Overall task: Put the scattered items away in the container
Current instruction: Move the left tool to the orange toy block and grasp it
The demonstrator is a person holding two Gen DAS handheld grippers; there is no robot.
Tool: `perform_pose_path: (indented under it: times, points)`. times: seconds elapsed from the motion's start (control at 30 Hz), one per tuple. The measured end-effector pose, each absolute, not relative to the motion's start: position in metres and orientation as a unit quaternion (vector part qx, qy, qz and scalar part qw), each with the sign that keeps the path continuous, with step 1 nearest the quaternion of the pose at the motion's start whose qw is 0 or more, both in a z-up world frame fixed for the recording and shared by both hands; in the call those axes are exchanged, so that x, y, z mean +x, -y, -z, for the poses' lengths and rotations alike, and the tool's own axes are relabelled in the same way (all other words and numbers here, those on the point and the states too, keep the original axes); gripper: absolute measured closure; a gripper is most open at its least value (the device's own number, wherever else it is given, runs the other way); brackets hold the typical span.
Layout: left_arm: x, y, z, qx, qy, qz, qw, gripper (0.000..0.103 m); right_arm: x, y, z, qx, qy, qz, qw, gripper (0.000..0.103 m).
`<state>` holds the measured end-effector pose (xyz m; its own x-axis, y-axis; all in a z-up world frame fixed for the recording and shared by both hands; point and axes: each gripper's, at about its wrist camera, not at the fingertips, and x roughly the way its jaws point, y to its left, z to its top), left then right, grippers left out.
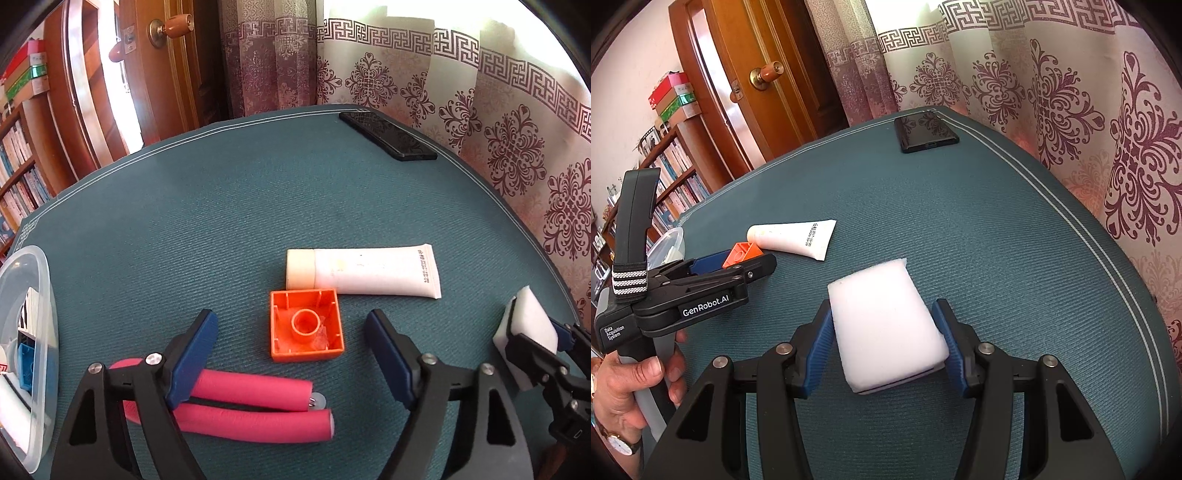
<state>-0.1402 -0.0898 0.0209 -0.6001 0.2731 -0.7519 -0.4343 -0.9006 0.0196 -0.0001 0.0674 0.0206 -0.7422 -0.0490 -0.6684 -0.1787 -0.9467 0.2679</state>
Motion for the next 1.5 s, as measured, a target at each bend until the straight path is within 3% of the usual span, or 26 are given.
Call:
perform_pose_path:
  times: [0.27,1.5]
  points:
    - [-0.135,0.092,-0.025,-0.392,-0.096,-0.893,0.2,0.067,0.0,-0.068,-0.021,-0.357,-0.16,-0.92,0.035,0.046]
    - [-0.069,0.138,-0.076,-0.31,-0.068,-0.932,0.174,0.068,0.005,-0.074,-0.022,-0.346,-0.165,-0.921,0.064,0.046]
